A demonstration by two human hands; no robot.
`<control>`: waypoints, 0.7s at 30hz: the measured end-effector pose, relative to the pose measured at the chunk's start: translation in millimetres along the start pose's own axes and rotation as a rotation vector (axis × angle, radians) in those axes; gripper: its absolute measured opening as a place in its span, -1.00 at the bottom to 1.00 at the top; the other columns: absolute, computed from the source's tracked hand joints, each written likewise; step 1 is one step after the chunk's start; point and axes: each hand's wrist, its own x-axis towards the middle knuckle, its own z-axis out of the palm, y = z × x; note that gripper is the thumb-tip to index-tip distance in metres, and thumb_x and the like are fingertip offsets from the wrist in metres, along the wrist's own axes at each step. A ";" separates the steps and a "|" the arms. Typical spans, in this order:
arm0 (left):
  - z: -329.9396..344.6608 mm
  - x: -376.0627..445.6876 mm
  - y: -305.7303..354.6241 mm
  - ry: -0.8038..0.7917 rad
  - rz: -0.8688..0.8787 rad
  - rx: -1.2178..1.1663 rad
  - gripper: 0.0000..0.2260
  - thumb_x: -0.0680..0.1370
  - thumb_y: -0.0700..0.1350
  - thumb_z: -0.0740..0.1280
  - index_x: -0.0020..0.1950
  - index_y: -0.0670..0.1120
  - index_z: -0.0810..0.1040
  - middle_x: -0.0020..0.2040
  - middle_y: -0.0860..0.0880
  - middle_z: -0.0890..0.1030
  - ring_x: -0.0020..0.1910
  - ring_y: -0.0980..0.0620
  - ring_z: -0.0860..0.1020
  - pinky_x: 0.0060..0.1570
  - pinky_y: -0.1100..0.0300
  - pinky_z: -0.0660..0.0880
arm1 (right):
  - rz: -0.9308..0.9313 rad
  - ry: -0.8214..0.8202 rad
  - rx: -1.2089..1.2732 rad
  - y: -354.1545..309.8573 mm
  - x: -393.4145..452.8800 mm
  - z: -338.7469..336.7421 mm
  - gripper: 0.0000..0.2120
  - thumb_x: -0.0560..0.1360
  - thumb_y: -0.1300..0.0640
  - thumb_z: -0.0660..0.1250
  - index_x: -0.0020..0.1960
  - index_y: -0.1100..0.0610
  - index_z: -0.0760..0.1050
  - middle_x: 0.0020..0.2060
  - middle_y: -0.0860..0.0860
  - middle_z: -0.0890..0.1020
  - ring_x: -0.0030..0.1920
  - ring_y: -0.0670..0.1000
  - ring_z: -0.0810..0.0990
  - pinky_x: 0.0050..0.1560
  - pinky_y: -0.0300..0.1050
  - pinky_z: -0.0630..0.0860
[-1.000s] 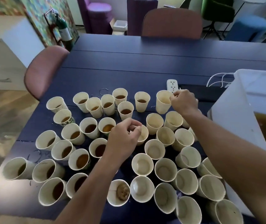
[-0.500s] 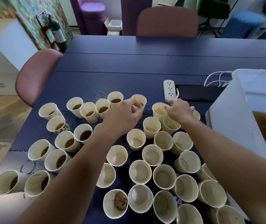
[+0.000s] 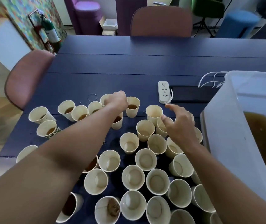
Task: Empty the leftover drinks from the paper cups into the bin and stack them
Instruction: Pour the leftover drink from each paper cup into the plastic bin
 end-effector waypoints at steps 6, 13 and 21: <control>12.2 4.2 4.7 -0.023 -0.034 -0.050 -0.92 0.57 -0.23 0.30 0.02 -0.11 0.44 -0.20 -0.08 0.49 -0.11 -0.11 0.56 -0.24 0.11 0.46 | -0.016 0.026 0.025 2.0 -19.7 -11.1 -0.71 0.52 0.10 0.40 0.23 -0.06 0.56 0.17 -0.10 0.55 0.24 0.01 0.43 0.13 -0.01 0.23; -6.1 -1.1 6.4 0.063 -0.007 -0.113 -0.95 0.57 -0.20 0.32 0.01 -0.12 0.48 -0.08 -0.10 0.57 -0.11 -0.12 0.53 -0.21 0.05 0.42 | -0.039 0.050 0.064 -5.3 -27.1 -27.7 -0.74 0.51 0.14 0.41 0.16 -0.11 0.57 0.08 -0.20 0.53 0.17 -0.05 0.47 0.25 0.24 0.40; -71.4 -36.0 20.3 0.110 0.050 -0.156 -0.82 0.53 -0.01 0.38 0.00 -0.11 0.53 -0.08 -0.06 0.63 -0.10 -0.11 0.60 -0.15 0.07 0.51 | -0.068 -0.051 0.131 -22.0 -24.3 -27.8 -0.76 0.52 0.09 0.39 0.15 -0.15 0.54 -0.06 -0.23 0.61 0.07 -0.09 0.58 0.27 0.23 0.43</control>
